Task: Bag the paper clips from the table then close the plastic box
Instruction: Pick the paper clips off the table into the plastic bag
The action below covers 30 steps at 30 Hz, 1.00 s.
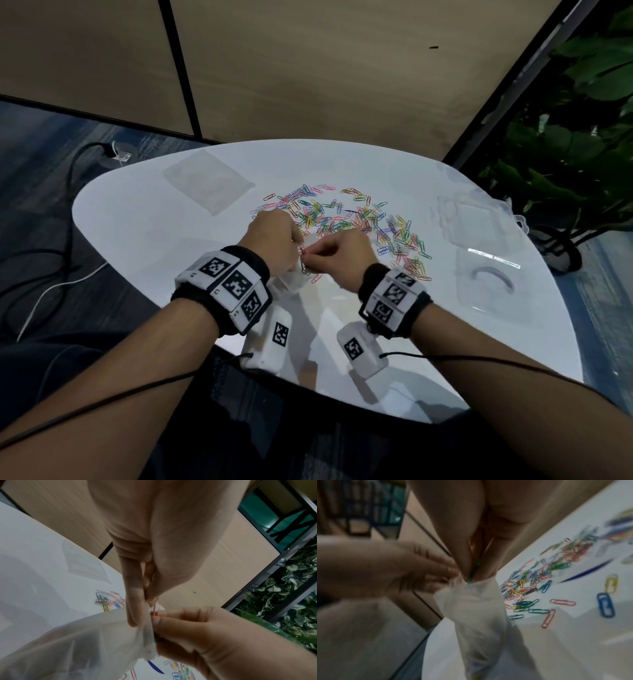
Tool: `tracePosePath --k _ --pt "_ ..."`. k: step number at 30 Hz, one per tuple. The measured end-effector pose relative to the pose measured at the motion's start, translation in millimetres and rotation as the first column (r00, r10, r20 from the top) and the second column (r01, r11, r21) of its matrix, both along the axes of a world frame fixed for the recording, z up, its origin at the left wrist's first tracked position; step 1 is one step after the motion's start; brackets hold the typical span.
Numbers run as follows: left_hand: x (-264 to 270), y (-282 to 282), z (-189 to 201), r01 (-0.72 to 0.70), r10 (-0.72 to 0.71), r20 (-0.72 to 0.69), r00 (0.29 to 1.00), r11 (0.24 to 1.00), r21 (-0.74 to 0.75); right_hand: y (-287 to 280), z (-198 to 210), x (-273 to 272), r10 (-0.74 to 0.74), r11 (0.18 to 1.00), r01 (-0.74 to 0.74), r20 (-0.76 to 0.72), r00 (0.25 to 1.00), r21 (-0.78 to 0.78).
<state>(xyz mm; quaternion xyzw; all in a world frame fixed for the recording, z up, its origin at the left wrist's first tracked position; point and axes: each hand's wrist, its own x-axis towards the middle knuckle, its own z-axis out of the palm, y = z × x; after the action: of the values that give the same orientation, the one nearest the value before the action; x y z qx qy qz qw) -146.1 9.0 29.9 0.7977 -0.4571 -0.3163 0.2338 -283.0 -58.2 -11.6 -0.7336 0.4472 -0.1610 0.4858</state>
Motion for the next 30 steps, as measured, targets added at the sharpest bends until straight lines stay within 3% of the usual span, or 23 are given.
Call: tracePosePath --k 2,4,6,8,10,12,14,15,18,22,26,30 --pt "0.4 -0.4 -0.1 0.001 -0.001 -0.01 1.0 1.0 -0.006 5.8 -1.7 5.6 0.102 0.98 -0.124 -0.138 0.985 -0.155" --pt "0.9 -0.6 0.0 0.013 -0.013 -0.015 1.0 1.0 -0.001 9.5 2.7 8.6 0.262 0.922 -0.329 -0.296 0.919 -0.205" --pt "1.9 -1.0 0.7 0.024 -0.024 0.005 1.0 1.0 0.002 7.6 13.4 5.8 0.346 0.886 -0.417 -0.31 0.885 -0.203" --pt "4.4 -0.7 1.7 0.011 -0.01 0.042 0.999 1.0 -0.01 -3.5 22.8 -2.4 0.291 0.937 -0.313 -0.149 0.945 -0.154" --pt "7.1 0.2 3.0 -0.003 0.004 0.048 0.999 1.0 -0.018 -24.4 21.1 -14.4 0.133 0.989 -0.134 -0.028 0.991 -0.059" --pt "8.0 1.2 4.3 0.004 -0.004 0.048 0.999 1.0 -0.003 -46.1 7.7 -31.5 0.033 0.986 -0.067 -0.211 0.977 -0.154" --pt "7.9 1.7 4.5 0.004 -0.004 0.041 0.999 1.0 0.007 -56.9 -13.7 -53.5 0.053 0.956 -0.204 -0.557 0.829 -0.213" --pt "7.9 2.0 4.5 0.0 0.0 0.038 0.999 1.0 0.005 -57.1 -26.8 -62.8 0.099 0.954 -0.259 -0.664 0.741 -0.147" --pt "8.9 3.7 6.6 -0.009 0.009 0.036 0.999 1.0 0.002 -45.1 -63.4 -74.8 0.253 0.937 -0.347 -0.745 0.617 0.031" --pt "8.6 5.1 9.9 -0.002 0.002 0.037 0.999 1.0 0.003 -14.8 -95.2 -71.3 0.265 0.803 -0.589 -0.831 0.489 -0.09" --pt "9.3 6.2 10.8 0.008 -0.008 0.034 0.999 1.0 0.012 -3.3 -108.7 -90.9 0.253 0.675 -0.715 -0.853 0.456 -0.182" --pt "12.3 7.8 13.6 0.01 -0.011 0.044 0.999 1.0 0.029 -32.3 -109.3 -125.6 0.168 0.664 -0.709 -0.877 0.451 -0.237"
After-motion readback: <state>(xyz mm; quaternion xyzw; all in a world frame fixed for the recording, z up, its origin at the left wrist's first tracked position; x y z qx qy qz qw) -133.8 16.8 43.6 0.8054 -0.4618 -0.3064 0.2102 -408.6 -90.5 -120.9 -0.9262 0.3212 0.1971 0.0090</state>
